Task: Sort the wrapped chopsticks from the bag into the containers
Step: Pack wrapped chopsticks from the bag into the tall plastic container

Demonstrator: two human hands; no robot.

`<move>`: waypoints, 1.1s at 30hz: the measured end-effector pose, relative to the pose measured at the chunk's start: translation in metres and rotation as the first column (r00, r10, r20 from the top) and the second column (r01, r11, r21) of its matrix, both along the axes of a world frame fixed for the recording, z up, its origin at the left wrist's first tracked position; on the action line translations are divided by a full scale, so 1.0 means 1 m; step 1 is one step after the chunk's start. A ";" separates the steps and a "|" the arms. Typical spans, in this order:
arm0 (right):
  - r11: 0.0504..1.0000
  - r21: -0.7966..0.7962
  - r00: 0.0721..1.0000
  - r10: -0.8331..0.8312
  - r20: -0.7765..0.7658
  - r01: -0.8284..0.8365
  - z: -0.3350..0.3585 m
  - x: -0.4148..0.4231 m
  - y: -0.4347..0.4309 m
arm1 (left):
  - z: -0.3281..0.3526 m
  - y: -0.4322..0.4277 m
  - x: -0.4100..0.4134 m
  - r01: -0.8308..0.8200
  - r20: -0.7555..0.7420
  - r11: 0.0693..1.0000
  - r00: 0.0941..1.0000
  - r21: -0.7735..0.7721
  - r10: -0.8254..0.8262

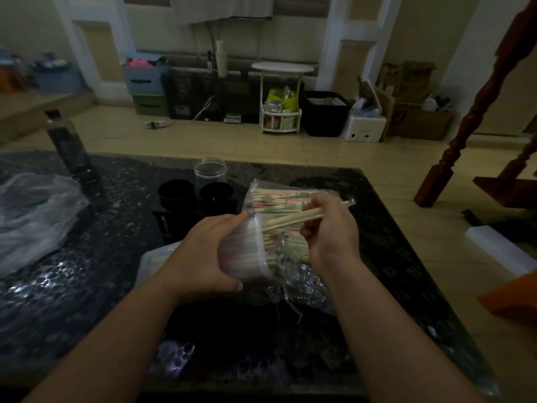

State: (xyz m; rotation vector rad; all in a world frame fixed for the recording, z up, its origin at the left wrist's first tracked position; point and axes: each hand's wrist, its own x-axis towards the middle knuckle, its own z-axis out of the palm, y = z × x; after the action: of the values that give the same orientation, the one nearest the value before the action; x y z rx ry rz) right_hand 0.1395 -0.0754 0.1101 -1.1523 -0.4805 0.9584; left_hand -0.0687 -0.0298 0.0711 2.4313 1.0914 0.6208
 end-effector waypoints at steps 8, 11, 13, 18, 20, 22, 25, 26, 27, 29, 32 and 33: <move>0.994 -0.090 0.943 0.094 0.319 -0.069 -0.014 -0.017 -0.006 | -0.002 0.001 0.001 -0.018 0.022 1.000 1.000 0.015 0.018; 0.999 0.004 0.873 -0.045 0.486 0.049 -0.019 -0.016 -0.004 | -0.002 0.001 0.001 -0.026 0.035 1.000 0.999 0.016 0.025; 0.980 -0.065 0.788 0.188 0.586 -0.186 -0.021 -0.026 -0.007 | -0.003 0.002 0.001 -0.020 0.055 0.999 0.998 0.031 0.018; 0.937 -0.088 0.797 0.335 0.503 -0.338 -0.028 -0.027 -0.007 | -0.003 0.002 0.002 -0.035 0.079 0.999 0.996 0.028 0.033; 0.992 -0.014 0.789 0.105 0.606 -0.122 -0.029 -0.024 -0.008 | -0.003 0.002 0.001 -0.054 0.090 0.998 0.995 0.023 0.051; 0.999 0.031 0.717 -0.001 0.697 -0.029 -0.031 -0.027 -0.010 | -0.002 0.003 0.002 -0.087 0.096 0.996 0.992 0.017 0.085; 0.947 -0.122 0.476 0.257 0.841 -0.296 -0.034 -0.036 -0.011 | -0.002 0.003 0.002 -0.113 0.110 0.994 0.988 0.009 0.111; 0.907 -0.181 0.429 0.347 0.834 -0.381 -0.035 -0.037 -0.011 | -0.003 0.003 0.002 -0.112 0.117 0.994 0.987 0.009 0.111; 0.875 -0.210 0.438 0.410 0.800 -0.435 -0.034 -0.035 -0.009 | -0.003 0.002 0.002 -0.112 0.121 0.994 0.986 0.008 0.110; 0.892 -0.116 0.630 0.395 0.668 -0.436 -0.032 -0.032 -0.007 | -0.003 0.002 0.001 -0.118 0.122 0.993 0.986 0.012 0.116; 0.975 0.001 0.831 0.190 0.523 -0.224 -0.023 -0.021 -0.006 | 0.000 0.006 -0.004 -0.153 0.156 0.988 0.977 0.022 0.148; 0.985 -0.007 0.817 0.146 0.558 -0.172 -0.020 -0.017 -0.007 | 0.003 0.008 -0.006 -0.177 0.194 0.984 0.966 0.023 0.169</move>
State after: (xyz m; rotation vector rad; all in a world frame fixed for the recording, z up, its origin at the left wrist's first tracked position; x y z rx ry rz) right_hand 0.1223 -0.0824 0.0903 -1.3673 -1.0827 0.7330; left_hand -0.0744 -0.0219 0.0740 2.2679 1.2289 0.9201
